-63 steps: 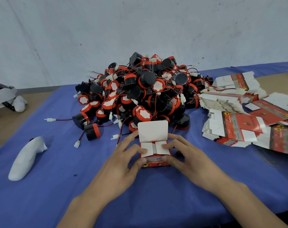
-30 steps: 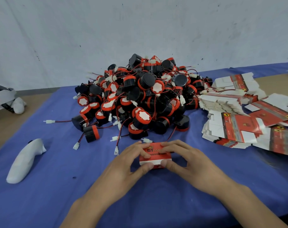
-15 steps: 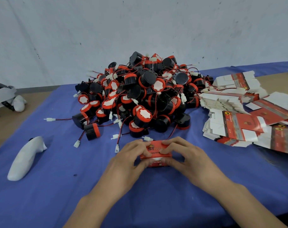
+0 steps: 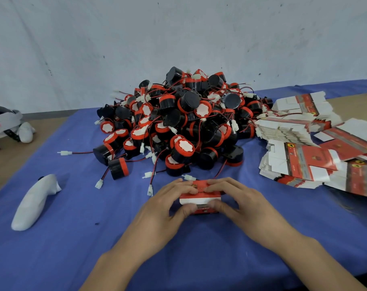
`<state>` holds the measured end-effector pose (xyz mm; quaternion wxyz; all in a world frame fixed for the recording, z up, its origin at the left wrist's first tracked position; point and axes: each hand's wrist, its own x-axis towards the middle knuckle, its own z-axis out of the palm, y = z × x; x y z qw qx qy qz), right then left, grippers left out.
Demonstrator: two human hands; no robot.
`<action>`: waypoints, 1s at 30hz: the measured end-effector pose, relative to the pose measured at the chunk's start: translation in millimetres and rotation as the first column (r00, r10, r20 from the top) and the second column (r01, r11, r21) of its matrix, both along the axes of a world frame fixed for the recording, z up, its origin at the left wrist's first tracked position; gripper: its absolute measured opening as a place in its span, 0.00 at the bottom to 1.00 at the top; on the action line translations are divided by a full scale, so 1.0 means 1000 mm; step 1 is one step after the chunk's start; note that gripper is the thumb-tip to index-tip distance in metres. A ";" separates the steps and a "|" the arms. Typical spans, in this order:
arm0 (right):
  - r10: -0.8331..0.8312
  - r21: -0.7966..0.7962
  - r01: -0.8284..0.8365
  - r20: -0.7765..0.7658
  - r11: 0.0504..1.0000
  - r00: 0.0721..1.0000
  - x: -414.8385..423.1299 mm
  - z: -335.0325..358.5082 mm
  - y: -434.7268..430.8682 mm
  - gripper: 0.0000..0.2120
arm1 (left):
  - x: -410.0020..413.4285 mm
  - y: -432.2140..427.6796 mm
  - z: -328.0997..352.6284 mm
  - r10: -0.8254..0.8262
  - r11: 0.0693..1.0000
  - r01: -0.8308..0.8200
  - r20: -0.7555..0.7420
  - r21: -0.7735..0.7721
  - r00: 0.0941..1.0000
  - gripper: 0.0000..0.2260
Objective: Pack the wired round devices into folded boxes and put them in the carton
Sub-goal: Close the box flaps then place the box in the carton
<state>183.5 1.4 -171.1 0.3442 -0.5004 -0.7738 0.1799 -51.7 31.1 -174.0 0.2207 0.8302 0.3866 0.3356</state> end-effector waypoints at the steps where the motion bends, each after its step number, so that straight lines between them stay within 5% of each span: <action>1: 0.000 0.006 0.000 -0.010 1.000 1.000 -0.001 0.001 -0.001 0.18 | 0.000 0.000 0.001 0.006 1.000 -0.005 0.021 -0.024 1.000 0.15; 30: -0.009 0.028 0.012 -0.131 1.000 0.991 -0.004 -0.004 0.004 0.11 | 0.000 -0.001 0.005 0.020 0.991 0.004 0.175 -0.133 0.984 0.18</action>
